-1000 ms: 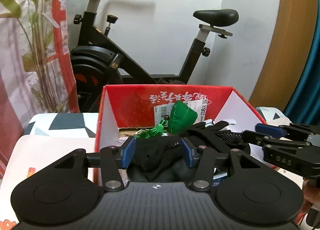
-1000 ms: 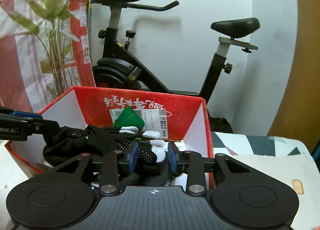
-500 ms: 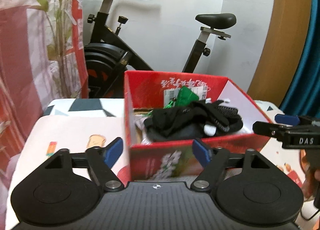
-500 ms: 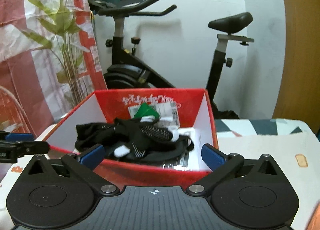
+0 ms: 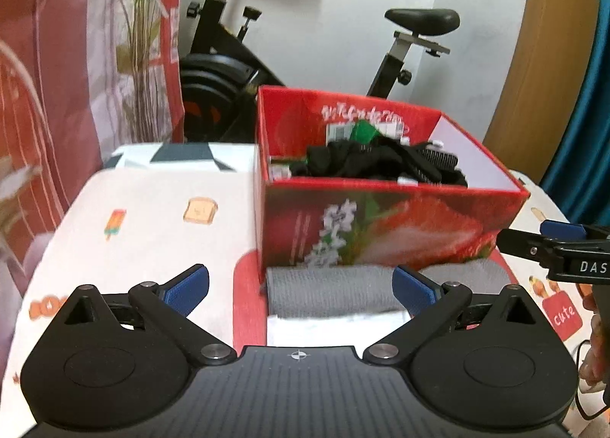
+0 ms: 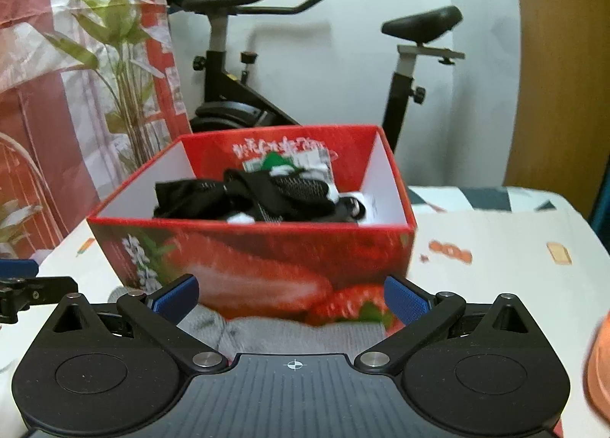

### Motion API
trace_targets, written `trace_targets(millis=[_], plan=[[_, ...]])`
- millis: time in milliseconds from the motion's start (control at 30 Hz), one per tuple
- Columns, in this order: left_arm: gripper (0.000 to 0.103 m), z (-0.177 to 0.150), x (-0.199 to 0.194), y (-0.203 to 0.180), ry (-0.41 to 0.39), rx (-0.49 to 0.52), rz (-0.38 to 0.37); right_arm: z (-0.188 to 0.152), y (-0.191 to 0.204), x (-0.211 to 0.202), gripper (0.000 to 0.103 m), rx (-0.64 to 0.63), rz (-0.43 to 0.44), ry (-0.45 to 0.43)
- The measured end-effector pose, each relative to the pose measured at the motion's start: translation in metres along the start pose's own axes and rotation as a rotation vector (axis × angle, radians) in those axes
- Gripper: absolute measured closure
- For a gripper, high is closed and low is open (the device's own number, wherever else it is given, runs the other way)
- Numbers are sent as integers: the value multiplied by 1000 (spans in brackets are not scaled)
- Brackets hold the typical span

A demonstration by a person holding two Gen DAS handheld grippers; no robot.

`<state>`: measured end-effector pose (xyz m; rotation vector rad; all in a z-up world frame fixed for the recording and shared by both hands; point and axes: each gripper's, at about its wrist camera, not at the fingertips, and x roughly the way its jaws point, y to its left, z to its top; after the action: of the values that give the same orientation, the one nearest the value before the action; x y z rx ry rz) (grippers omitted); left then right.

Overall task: Organize soft objects
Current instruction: 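Withdraw both grippers from the red box and reach toward the white bag, then grasp the white bag edge with the left gripper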

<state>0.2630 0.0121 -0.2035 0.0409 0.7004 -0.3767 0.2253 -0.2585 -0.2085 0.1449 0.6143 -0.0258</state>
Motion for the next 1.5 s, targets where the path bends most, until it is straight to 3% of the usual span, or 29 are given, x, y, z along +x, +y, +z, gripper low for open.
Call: trace_targets(millis=[567, 633, 933, 1500], plan=[[1, -47, 25, 13, 91, -57, 7, -55, 6, 21, 0, -10, -12, 127], [5, -50, 29, 16, 99, -71, -1, -58, 7, 24, 0, -16, -7, 138], [51, -61, 47, 28, 146, -155, -75, -68, 13, 33, 0, -35, 24, 159], [52, -66, 52, 25, 159, -173, -119, -76, 20, 43, 1, -46, 111, 177]])
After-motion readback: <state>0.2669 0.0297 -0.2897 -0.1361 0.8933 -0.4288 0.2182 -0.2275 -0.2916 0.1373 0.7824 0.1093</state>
